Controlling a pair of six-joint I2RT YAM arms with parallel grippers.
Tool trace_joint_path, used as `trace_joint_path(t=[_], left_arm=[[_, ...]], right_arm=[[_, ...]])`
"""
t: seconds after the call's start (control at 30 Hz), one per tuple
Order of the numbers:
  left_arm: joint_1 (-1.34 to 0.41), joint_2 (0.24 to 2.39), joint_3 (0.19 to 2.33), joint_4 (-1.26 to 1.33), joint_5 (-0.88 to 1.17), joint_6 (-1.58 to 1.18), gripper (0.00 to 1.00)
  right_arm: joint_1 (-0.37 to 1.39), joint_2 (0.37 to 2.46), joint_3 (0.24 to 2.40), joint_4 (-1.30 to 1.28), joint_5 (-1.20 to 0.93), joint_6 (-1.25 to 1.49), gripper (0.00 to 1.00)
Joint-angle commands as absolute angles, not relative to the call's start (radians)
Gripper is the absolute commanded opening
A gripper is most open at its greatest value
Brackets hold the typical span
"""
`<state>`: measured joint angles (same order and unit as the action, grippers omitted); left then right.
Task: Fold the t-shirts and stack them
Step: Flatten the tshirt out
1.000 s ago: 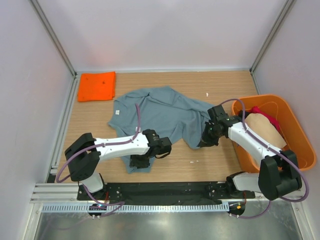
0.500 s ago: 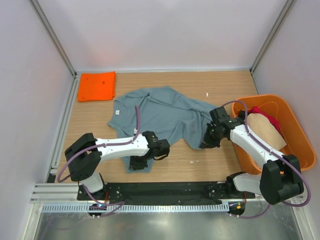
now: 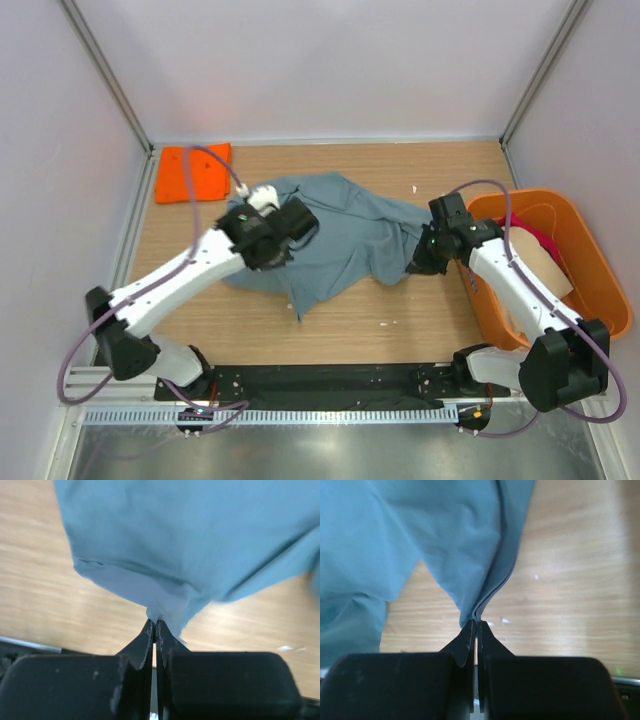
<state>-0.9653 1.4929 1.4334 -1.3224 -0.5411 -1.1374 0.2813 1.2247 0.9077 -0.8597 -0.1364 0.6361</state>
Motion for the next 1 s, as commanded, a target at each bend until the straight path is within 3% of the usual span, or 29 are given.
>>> trace_joint_path(t=[0.0,0.3,0.57,0.73,0.97], left_arm=[[-0.811,1.358,1.575,-1.56,-0.681,-1.005,0.0],[-0.46,1.267,1.905,-1.315,-0.655,-0.566,0.0],[-0.573,1.25,2.288,-1.275,-0.771,-0.473,0.0],[-0.656,1.125,2.342,-1.111,-0.801,-0.242,0.0],[-0.684,0.901,2.402,-0.951,-0.497,-0.127,0.0]], right_arm=[[0.253,1.18,1.069,-0.847,-0.042,0.624,0.01],[0.179,1.186,1.394,-0.821,0.037,0.552,0.01],[0.178,1.071,1.649,-0.836,0.026,0.471,0.01],[0.178,0.976,1.748,-0.88,-0.098,0.437,0.01],[0.178,0.842,1.945,-1.015,-0.258,0.492,0.01]])
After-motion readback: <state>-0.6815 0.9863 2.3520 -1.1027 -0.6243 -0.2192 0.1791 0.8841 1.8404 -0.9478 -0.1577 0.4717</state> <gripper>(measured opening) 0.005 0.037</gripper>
